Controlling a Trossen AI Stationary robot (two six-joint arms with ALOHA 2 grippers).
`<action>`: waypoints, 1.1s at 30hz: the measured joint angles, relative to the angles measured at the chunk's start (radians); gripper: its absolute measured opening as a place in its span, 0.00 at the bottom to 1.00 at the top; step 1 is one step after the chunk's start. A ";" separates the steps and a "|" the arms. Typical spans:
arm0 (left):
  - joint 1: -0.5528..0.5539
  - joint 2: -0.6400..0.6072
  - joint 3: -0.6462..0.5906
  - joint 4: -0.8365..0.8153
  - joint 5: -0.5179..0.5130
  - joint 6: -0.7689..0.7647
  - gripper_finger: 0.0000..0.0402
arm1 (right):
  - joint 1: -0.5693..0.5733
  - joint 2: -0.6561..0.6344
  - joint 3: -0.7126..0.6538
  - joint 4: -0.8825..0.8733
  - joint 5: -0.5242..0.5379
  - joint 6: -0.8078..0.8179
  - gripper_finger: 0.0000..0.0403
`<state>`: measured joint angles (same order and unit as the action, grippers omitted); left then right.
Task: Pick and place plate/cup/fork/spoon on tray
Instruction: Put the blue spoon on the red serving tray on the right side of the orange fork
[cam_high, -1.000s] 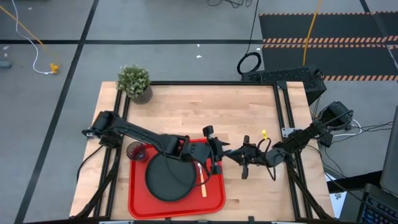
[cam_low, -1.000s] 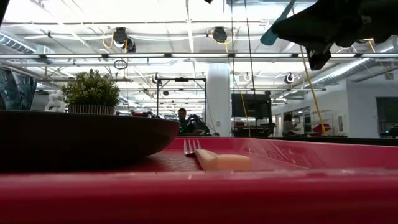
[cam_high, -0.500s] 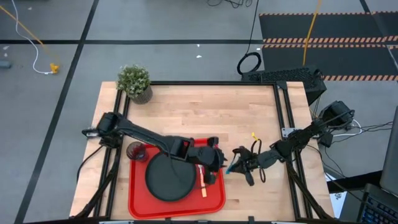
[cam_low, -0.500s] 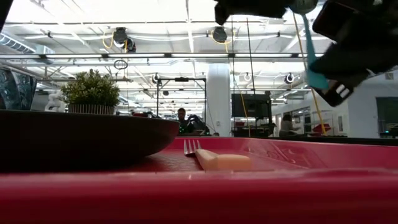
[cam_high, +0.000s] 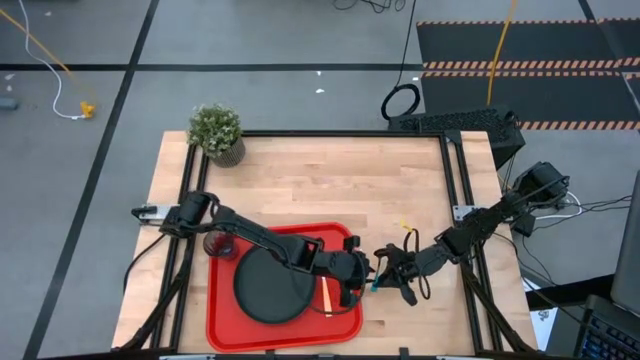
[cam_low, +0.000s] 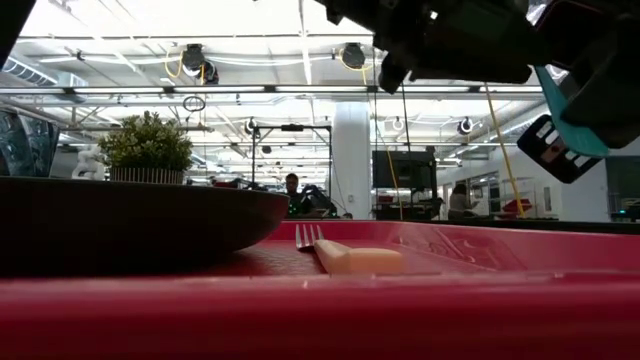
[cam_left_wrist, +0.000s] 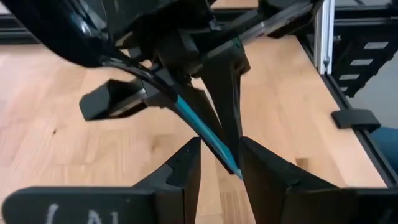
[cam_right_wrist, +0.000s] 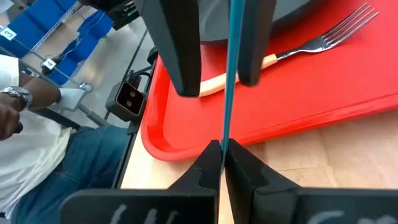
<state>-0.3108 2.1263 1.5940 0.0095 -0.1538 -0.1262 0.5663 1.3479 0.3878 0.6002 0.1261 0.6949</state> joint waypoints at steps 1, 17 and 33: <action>0.001 0.000 0.000 0.009 0.003 0.002 0.29 | 0.000 0.000 0.000 0.001 0.000 -0.001 0.00; 0.018 0.061 0.000 0.129 -0.005 -0.119 0.53 | 0.000 -0.003 0.000 0.016 0.002 -0.053 0.00; 0.006 0.048 0.001 0.165 0.004 -0.043 0.03 | 0.017 -0.117 -0.002 -0.045 0.089 -0.140 0.00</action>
<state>-0.3050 2.1746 1.5948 0.1742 -0.1497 -0.1691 0.5829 1.2313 0.3859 0.5551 0.2151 0.5549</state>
